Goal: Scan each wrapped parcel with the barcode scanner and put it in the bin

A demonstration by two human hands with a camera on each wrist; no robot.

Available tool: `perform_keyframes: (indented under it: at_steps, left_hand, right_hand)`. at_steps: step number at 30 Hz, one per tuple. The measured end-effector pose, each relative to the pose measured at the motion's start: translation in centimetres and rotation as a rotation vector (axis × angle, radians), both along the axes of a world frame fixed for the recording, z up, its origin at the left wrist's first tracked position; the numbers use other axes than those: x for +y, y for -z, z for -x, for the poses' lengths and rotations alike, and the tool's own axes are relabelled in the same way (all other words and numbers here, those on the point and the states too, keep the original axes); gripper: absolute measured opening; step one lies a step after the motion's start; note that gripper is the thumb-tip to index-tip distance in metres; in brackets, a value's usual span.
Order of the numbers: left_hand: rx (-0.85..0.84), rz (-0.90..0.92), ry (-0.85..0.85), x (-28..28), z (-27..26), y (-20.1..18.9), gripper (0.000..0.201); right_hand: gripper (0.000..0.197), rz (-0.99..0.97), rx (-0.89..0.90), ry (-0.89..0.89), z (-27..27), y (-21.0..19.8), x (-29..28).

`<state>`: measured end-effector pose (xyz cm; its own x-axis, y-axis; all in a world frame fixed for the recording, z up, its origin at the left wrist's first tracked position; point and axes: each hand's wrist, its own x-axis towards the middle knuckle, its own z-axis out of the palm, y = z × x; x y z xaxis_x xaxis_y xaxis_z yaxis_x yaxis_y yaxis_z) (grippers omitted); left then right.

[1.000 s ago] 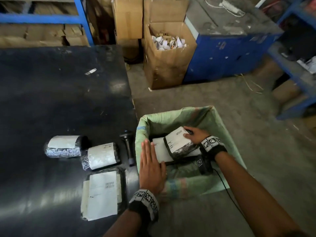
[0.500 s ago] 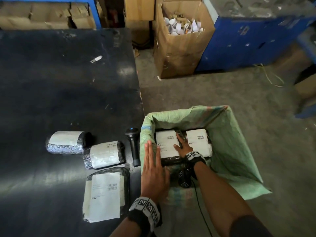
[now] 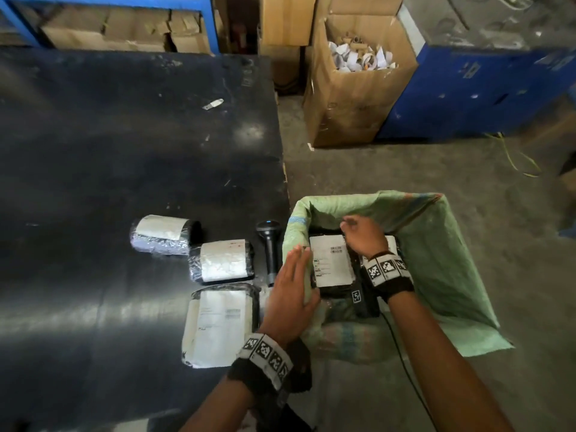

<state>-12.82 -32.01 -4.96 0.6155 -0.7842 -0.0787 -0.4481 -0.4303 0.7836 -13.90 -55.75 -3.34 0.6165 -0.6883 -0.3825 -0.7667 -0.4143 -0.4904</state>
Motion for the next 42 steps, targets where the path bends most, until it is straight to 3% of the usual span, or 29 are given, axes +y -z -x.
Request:
perform_keyframes:
  at_steps: [3, 6, 9, 13, 19, 25, 29, 33, 37, 42]
  left_hand:
    - [-0.03, 0.105, -0.127, 5.2, -2.3, -1.3, 0.07]
    - [-0.141, 0.077, -0.258, 11.6, -3.7, -0.3, 0.073]
    - [-0.141, -0.102, -0.328, 17.5, -4.1, 2.9, 0.081]
    - [-0.087, -0.275, -0.305, 21.8, -3.6, 7.1, 0.094]
    - [0.008, -0.281, -0.255, 22.4, -2.6, 9.0, 0.097]
    - [0.01, -0.274, -0.295, 22.7, -2.0, 9.9, 0.094]
    - [0.126, -0.158, -0.326, 22.4, -1.9, 9.8, 0.089]
    - [0.199, -0.135, -0.369, 22.2, -1.5, 8.7, 0.089]
    - [0.202, -0.228, -0.411, 21.6, -1.0, 7.2, 0.09]
    - [0.192, -0.14, -0.443, 20.4, -0.4, 5.8, 0.096]
  right_hand:
    - [0.029, -0.009, -0.315, -0.009, -1.5, -4.0, 5.6]
    - [0.024, -0.231, -0.484, -0.025, -3.4, -4.7, 11.5]
    - [0.036, -0.36, -0.4, 0.017, -5.5, -2.7, 15.3]
    - [0.057, -0.334, -0.276, 0.115, -7.6, -0.1, 17.7]
    - [0.061, -0.263, -0.202, 0.172, -8.6, 3.3, 18.2]
    - [0.06, -0.349, -0.327, 0.165, -8.4, 6.1, 18.2]
    - [0.055, -0.389, -0.381, 0.216, -8.2, 6.5, 18.5]
    - [0.053, -0.42, -0.406, 0.253, -8.2, 6.6, 18.5]
    - [0.052, -0.419, -0.403, 0.267, -8.1, 6.9, 18.1]
    - [0.047, -0.426, -0.417, 0.321, -8.4, 6.7, 17.6]
